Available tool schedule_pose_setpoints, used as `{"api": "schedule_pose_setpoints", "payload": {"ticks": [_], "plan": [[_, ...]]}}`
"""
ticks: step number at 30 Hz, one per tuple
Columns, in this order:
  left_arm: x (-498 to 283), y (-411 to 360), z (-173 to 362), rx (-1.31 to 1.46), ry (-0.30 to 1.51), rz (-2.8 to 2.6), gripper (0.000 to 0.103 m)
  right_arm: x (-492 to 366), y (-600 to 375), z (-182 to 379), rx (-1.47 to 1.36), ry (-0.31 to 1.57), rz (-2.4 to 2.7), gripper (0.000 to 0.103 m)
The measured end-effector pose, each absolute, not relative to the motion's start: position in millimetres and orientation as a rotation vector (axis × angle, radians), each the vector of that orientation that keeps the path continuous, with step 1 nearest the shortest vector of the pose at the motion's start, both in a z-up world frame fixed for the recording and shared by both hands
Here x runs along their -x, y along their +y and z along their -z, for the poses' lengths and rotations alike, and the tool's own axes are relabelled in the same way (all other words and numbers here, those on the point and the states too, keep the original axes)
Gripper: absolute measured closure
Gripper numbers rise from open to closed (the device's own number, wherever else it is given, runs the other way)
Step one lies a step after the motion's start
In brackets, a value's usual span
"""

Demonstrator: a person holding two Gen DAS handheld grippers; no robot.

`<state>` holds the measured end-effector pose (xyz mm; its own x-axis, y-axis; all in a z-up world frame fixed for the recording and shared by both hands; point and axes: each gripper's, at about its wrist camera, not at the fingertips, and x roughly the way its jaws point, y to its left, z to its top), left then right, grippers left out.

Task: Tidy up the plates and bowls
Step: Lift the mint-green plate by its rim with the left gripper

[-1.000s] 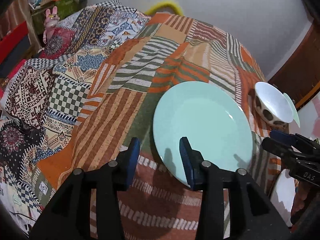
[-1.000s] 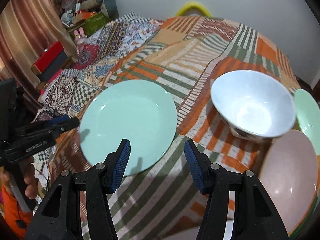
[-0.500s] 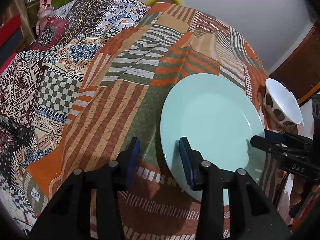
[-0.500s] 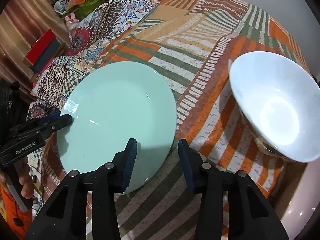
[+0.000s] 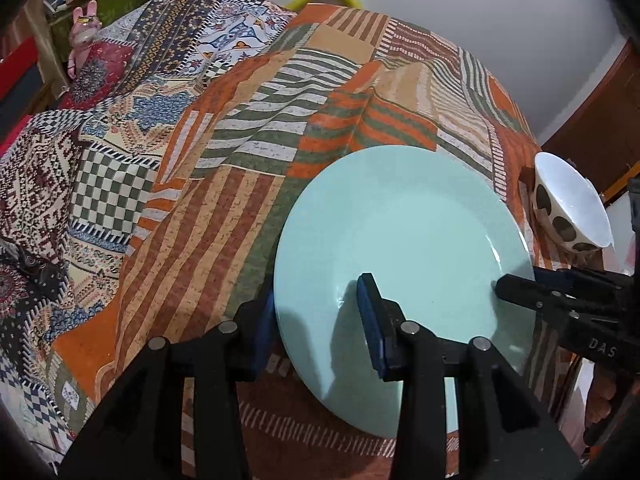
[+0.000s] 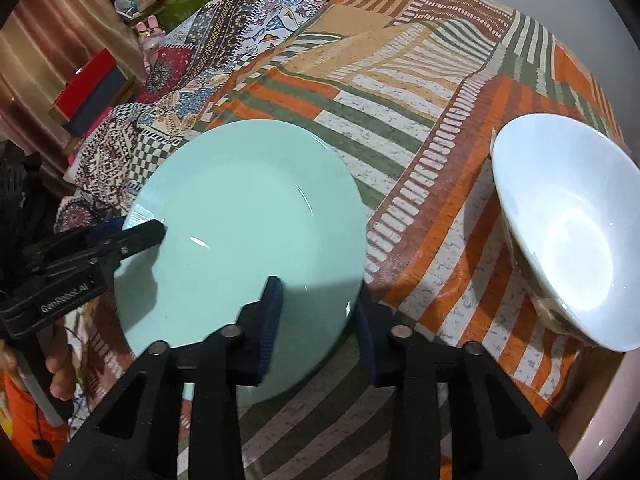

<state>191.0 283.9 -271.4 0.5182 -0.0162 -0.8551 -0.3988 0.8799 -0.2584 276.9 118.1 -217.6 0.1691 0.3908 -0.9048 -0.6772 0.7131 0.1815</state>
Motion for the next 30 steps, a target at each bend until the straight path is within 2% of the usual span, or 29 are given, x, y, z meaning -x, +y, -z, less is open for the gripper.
{"api": "schedule_pose_setpoints", "payload": {"ticks": [11, 30], "plan": [[-169.2, 275.2, 255.4, 0.445, 1.016, -0.236, 0.064, -257.2, 112.8, 208.8, 0.272, 1.158, -0.787, 0.077], [-117.5, 223.5, 154.0, 0.368, 0.847, -0.202, 0.064, -207.7, 55.3, 125.8, 0.167, 0.941, -0.820, 0.077]]}}
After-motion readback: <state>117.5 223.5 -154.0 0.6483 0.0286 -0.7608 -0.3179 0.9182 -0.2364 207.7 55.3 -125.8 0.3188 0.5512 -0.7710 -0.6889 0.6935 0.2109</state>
